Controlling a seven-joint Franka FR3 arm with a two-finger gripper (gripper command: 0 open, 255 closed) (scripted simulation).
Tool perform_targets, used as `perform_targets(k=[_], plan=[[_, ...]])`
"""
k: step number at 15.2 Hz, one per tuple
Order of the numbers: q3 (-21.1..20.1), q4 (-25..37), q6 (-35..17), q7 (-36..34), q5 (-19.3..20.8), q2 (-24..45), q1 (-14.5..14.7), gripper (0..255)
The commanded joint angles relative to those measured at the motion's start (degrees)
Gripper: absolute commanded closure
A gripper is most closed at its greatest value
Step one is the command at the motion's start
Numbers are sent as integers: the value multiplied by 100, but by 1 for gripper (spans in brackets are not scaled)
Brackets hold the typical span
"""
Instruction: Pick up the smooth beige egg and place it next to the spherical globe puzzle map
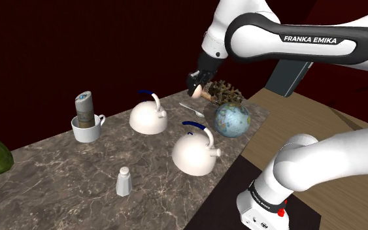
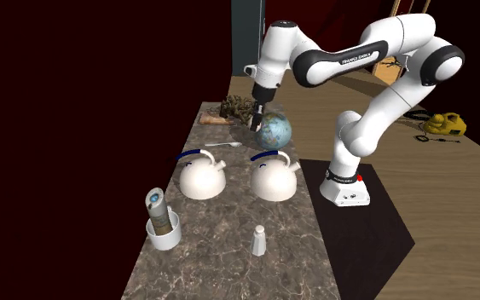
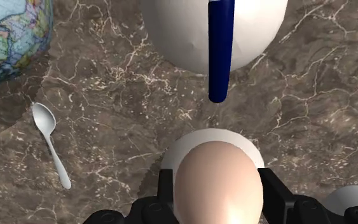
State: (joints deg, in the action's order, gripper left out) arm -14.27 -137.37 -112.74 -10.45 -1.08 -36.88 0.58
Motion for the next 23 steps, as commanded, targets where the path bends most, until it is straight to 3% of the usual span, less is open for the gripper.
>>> perform_targets(k=[1, 12, 23], plan=[[230, -150, 57, 261, 49, -218, -41, 255], [1660, -842, 272, 1788, 650, -1208, -526, 255], [3191, -705, 332, 3366, 1448, -1294, -1129, 255]])
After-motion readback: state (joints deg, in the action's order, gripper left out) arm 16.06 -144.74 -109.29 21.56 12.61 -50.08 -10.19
